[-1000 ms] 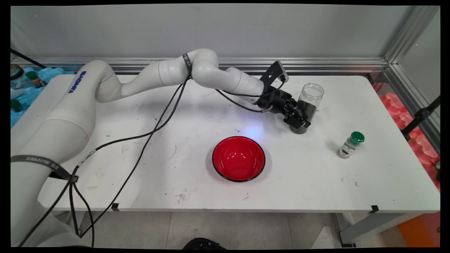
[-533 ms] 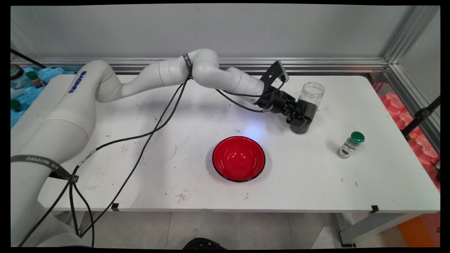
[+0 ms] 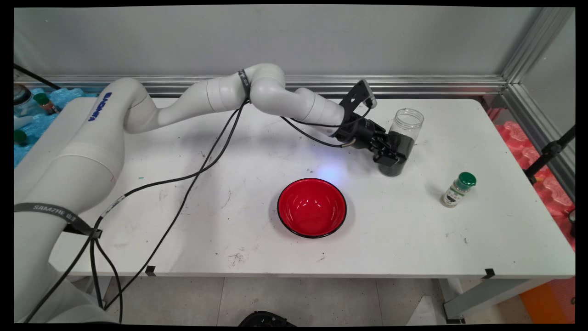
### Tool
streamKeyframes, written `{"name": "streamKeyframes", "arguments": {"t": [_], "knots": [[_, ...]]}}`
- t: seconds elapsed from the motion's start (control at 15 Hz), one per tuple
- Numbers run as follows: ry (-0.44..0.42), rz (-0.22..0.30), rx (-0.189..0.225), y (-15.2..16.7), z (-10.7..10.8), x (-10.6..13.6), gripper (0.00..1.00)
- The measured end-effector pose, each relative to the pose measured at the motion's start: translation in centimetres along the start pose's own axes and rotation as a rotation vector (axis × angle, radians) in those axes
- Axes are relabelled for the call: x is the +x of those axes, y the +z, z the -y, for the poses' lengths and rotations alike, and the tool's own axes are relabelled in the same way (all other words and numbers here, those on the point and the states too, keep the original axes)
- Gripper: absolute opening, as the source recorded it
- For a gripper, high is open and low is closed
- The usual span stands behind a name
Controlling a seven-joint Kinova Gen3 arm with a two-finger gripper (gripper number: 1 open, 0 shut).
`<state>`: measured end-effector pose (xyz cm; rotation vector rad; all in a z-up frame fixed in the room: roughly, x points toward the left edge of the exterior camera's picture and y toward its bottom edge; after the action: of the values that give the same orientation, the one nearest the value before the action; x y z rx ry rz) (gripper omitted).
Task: Pour the black seasoning powder in the red bowl
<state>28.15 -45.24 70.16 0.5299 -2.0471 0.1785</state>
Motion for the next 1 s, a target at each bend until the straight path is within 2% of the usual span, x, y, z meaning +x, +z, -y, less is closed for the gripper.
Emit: {"name": "streamKeyframes", "arguments": {"t": [0.53,1.0], "knots": [[0.024,-0.02,-0.01,-1.5,-0.1,1.0,0.0],[0.033,-0.043,0.006,-4.5,0.3,2.1,0.0]]}}
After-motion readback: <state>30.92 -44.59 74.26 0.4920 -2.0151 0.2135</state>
